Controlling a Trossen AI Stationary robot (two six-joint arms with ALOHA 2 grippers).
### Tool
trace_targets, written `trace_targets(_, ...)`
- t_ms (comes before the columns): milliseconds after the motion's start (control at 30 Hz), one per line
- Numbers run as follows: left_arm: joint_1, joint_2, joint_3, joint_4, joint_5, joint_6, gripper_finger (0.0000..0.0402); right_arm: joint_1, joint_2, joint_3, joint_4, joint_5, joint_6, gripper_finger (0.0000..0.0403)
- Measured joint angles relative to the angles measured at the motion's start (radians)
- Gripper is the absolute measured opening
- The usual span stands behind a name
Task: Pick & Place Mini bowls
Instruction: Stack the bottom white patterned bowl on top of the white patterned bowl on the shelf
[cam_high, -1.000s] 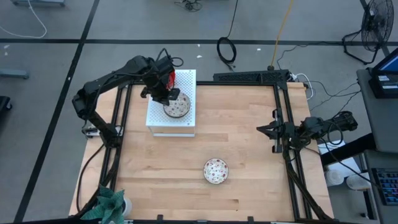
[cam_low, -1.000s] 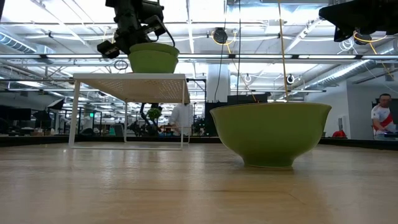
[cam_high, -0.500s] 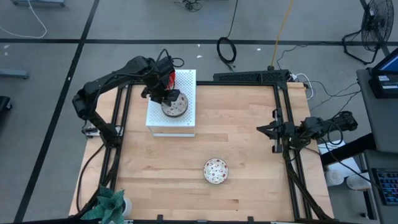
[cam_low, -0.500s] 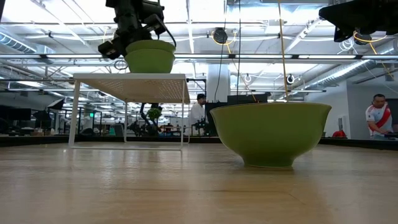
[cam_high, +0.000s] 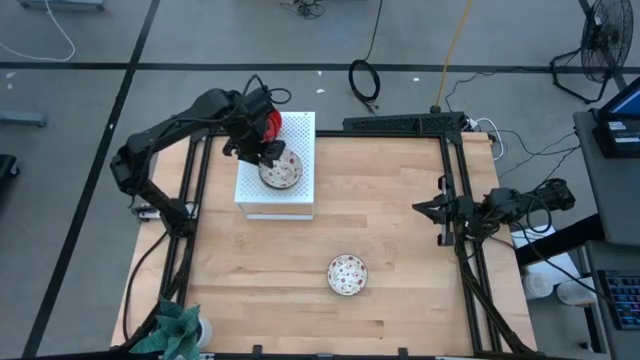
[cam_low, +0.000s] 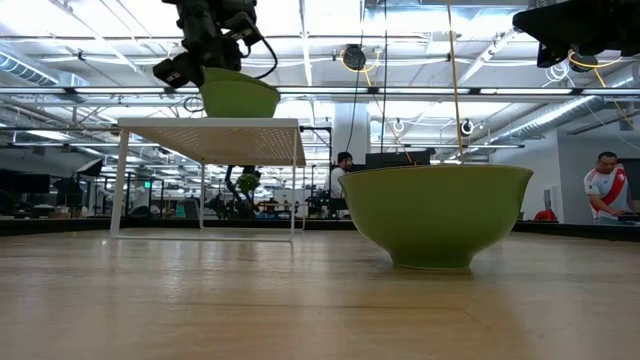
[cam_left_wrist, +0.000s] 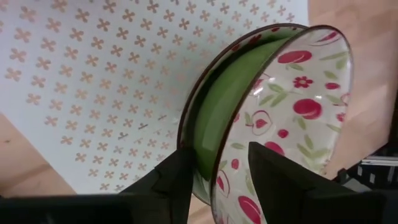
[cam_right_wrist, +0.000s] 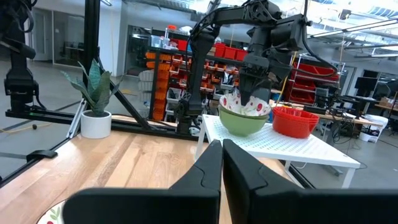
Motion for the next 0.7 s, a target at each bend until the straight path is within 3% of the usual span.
trace_targets(700,0.055,-0.004,0.0,0.004,0.059,-0.024,0.0157,0.0,0.0,0.0,0.0,0.0,0.0,0.0)
